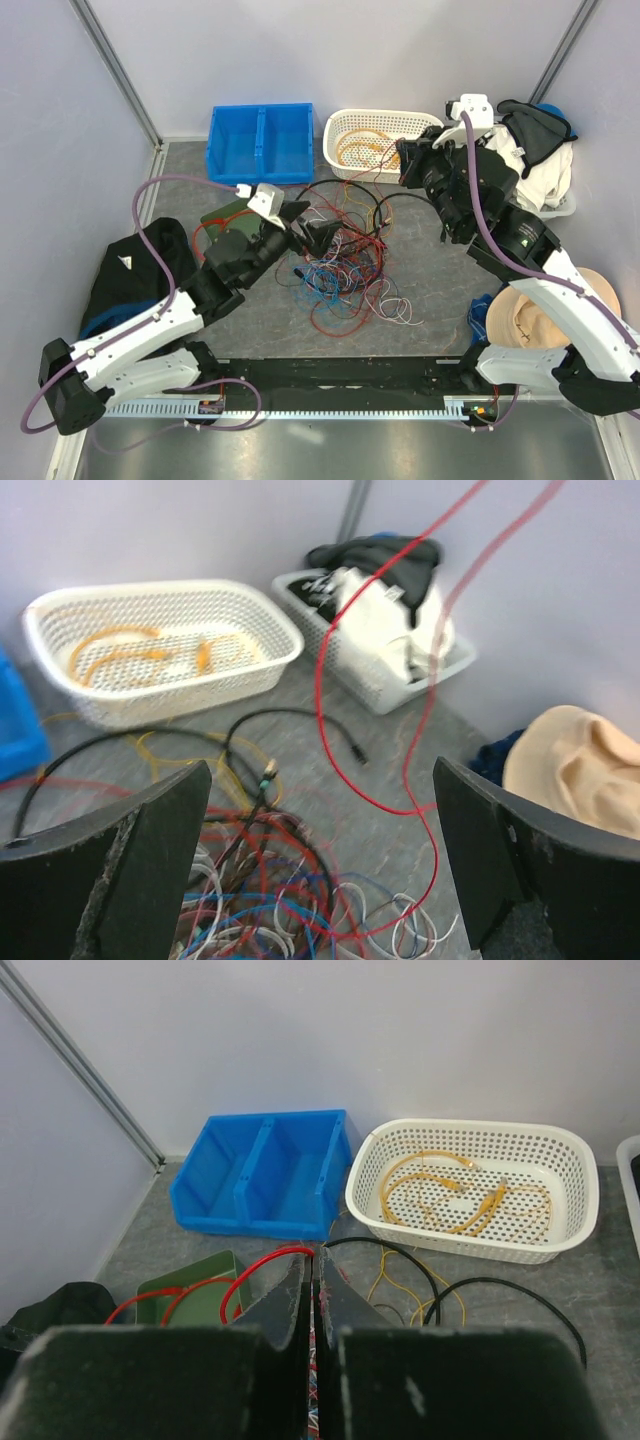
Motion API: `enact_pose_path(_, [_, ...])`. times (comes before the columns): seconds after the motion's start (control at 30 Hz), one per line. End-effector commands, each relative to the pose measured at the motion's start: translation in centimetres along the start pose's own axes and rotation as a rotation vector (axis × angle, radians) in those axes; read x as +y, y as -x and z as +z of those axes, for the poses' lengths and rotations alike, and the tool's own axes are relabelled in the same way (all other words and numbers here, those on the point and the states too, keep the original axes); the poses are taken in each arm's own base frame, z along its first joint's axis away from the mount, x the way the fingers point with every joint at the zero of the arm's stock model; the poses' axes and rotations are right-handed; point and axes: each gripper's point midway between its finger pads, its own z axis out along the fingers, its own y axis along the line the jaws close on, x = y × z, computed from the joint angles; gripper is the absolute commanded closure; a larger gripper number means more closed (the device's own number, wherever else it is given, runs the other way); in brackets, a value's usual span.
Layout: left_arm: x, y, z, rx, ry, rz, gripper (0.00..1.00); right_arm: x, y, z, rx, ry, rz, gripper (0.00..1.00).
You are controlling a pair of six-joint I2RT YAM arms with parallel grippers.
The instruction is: Untangle the cables
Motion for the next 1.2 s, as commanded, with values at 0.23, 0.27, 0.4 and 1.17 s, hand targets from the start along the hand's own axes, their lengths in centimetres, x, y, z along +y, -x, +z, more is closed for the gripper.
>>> enact_pose_path(0.23, [-7.2, 7.8, -1.4, -0.462, -0.399, 0.119, 0.00, 1.9, -1.9, -0.3, 0.067, 0.096, 0.074, 1.00])
enact_pose_path(0.27, [-7.4, 8.4, -1.3, -0.475, -0.404, 0.129, 0.00, 2.1, -2.2, -0.4, 0.077, 0.108, 0.072, 1.00])
enact_pose_path(0.4, [-7.5, 8.7, 0.0, -0.480, -0.388, 0.186, 0.00, 2.4, -2.5, -0.9, 0.092, 0.139, 0.093, 1.00])
enact_pose_path(1.17, [-2.3, 3.2, 9.4, -0.205, -0.116, 0.375, 0.98, 2.6, -2.9, -3.0, 0.117, 0.211, 0.125, 1.00])
